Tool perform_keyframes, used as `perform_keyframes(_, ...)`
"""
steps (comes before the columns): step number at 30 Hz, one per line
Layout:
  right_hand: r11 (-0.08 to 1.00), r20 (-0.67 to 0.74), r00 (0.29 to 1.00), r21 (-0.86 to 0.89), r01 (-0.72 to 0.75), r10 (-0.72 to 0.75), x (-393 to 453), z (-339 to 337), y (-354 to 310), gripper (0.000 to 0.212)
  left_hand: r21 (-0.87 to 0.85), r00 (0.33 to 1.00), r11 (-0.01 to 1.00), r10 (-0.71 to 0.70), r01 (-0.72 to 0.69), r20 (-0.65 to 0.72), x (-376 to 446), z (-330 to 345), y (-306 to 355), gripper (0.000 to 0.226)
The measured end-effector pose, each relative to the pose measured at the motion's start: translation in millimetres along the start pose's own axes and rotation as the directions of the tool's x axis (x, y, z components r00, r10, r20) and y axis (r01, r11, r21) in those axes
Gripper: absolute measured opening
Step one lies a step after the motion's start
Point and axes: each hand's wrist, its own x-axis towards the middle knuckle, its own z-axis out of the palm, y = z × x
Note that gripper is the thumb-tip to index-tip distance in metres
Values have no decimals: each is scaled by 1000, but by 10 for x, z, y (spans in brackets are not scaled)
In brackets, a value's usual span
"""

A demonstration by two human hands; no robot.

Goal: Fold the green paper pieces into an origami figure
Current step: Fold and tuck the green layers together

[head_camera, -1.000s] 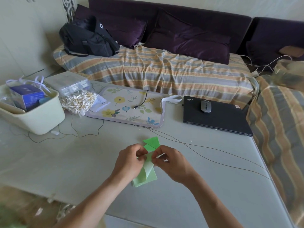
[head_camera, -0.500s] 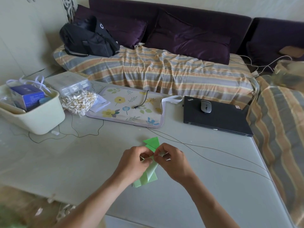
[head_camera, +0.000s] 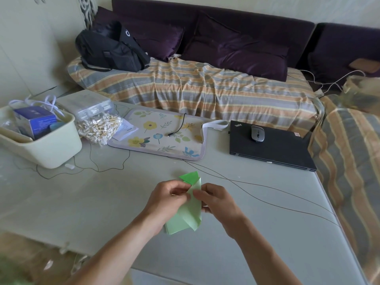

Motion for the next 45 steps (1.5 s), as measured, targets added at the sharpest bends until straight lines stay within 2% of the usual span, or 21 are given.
perform_keyframes(3,994,21,1000,-109,21,-18,-1,-9,25,17,-14,999,1000,15,-16,-38,-10,17,36,4)
perform_keyframes(7,978,91,993,-184,94,-78,-44,28,-9,46,-41,996,997,67,-70,-55,6,7,24,6)
perform_keyframes(12,970,148,982,-191,148,-120,-52,69,-33,62,-47,991,996,73,-79,-113,36,-8,3,5)
perform_keyframes(14,978,173,980,-164,127,-98,-41,57,-19,53,-66,989,995,69,-78,-128,37,-22,11,5)
perform_keyframes(16,983,202,977,-152,101,-69,-36,38,2,30,-85,989,993,67,-79,-134,34,-37,17,6)
perform_keyframes(18,986,213,975,-142,90,-58,-30,28,16,19,-96,989,992,68,-81,-128,34,-39,18,6)
perform_keyframes(22,989,171,984,-124,78,-57,-25,36,11,28,-89,991,992,83,-93,-109,37,-42,12,3)
perform_keyframes(24,991,108,992,-110,77,-66,-16,13,11,19,-63,989,993,97,-105,-115,49,-47,2,4)
perform_keyframes(29,998,-44,998,-36,43,-44,44,-42,37,15,152,967,966,226,-207,-121,15,-30,-10,10)
perform_keyframes(34,998,-54,997,-31,54,-56,32,-13,35,34,201,955,951,266,-236,-132,-15,-28,19,11)
perform_keyframes(39,997,-67,995,-43,67,-70,53,-31,53,21,223,952,946,271,-236,-141,-27,-22,20,11)
perform_keyframes(45,997,-93,994,-53,56,-60,48,-13,65,23,240,954,942,270,-234,-132,-17,-12,19,11)
